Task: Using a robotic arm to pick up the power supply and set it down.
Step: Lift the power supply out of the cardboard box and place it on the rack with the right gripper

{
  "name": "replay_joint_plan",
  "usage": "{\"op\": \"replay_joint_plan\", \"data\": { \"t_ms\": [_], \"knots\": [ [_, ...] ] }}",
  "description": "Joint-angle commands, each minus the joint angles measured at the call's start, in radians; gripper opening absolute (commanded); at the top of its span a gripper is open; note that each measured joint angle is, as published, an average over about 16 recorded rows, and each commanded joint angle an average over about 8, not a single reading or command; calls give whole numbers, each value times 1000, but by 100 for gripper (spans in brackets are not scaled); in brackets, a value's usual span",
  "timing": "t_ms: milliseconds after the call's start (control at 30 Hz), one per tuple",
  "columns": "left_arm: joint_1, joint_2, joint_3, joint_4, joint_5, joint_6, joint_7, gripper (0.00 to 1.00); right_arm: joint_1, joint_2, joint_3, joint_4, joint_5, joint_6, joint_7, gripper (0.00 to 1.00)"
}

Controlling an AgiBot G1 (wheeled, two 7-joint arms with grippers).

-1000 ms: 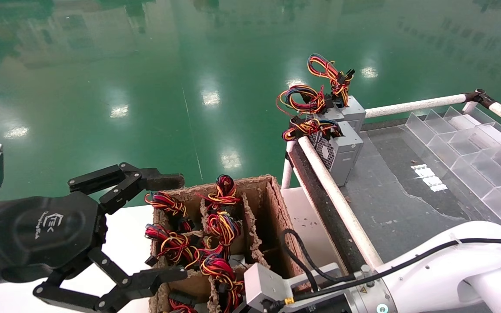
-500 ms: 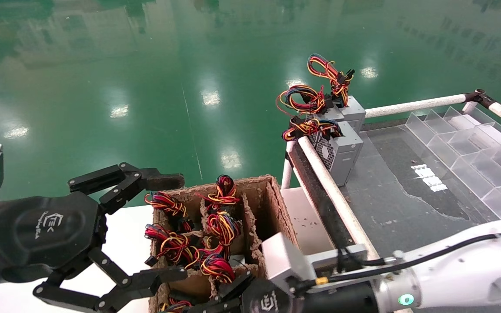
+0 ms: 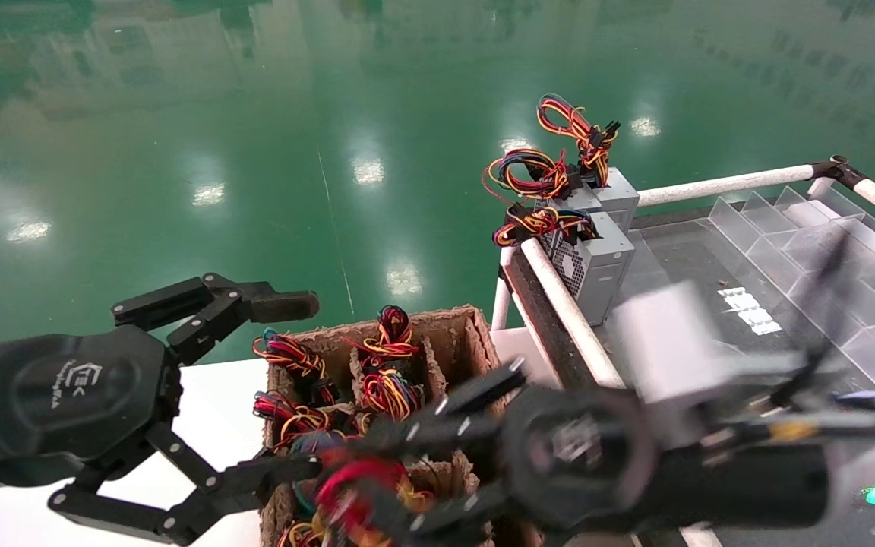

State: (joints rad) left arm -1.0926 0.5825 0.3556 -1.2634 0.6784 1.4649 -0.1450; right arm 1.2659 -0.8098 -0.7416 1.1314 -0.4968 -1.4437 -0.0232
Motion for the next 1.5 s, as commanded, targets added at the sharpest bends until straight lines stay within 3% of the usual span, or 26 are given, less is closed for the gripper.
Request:
{"op": "replay_joint_plan", "data": {
  "t_ms": [33,333,833,1133,1500],
  "knots": [
    [0,0,0,0,0,0,0,100,-3,33,26,35,30,16,-2,0],
    [0,0,0,0,0,0,0,100,-25,175,110,40,110,25,-35,0],
    [0,0,0,0,0,0,0,100,-124,381,208,-99,192,40,-155,0],
    [0,0,0,0,0,0,0,100,-150,389,231,-232,204,58,-237,0],
    [0,0,0,0,0,0,0,100,-69,325,230,-413,160,65,-295,0]
  ]
}}
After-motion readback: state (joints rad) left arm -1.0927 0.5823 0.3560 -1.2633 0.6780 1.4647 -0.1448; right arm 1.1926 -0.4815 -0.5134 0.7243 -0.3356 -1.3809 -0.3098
